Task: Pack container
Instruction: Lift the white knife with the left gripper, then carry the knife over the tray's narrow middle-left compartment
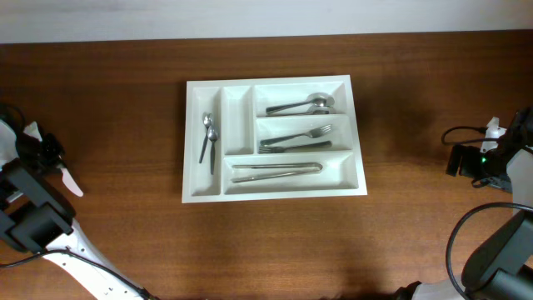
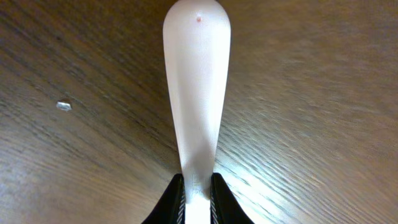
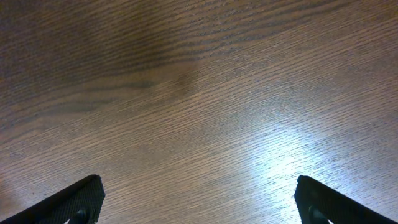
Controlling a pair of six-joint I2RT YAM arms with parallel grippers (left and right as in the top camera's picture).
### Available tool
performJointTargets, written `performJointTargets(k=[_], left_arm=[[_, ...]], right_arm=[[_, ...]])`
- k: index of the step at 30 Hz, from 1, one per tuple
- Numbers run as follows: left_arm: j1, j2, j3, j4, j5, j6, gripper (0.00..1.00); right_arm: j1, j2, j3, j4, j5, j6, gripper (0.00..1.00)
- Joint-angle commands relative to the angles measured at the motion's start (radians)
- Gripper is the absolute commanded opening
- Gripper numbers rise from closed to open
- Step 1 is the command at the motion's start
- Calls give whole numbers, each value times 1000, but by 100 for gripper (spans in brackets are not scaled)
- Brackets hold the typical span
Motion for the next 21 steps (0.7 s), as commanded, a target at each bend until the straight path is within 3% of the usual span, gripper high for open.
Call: performJointTargets(k=[1,9,15,21], left_arm=[[-24,-8,103,-29,63,6,2],[-144,-87,267,-127,181,69,2],[-317,-145,296,-147,202,60,2],[-511,-148,295,-147,211,-84,2]], right_arm=[[0,5,0,2,-10,-3,99],[0,5,0,2,-9,-3,99],[0,5,0,2,-10,-3,99],[0,5,0,2,-10,-3,99]])
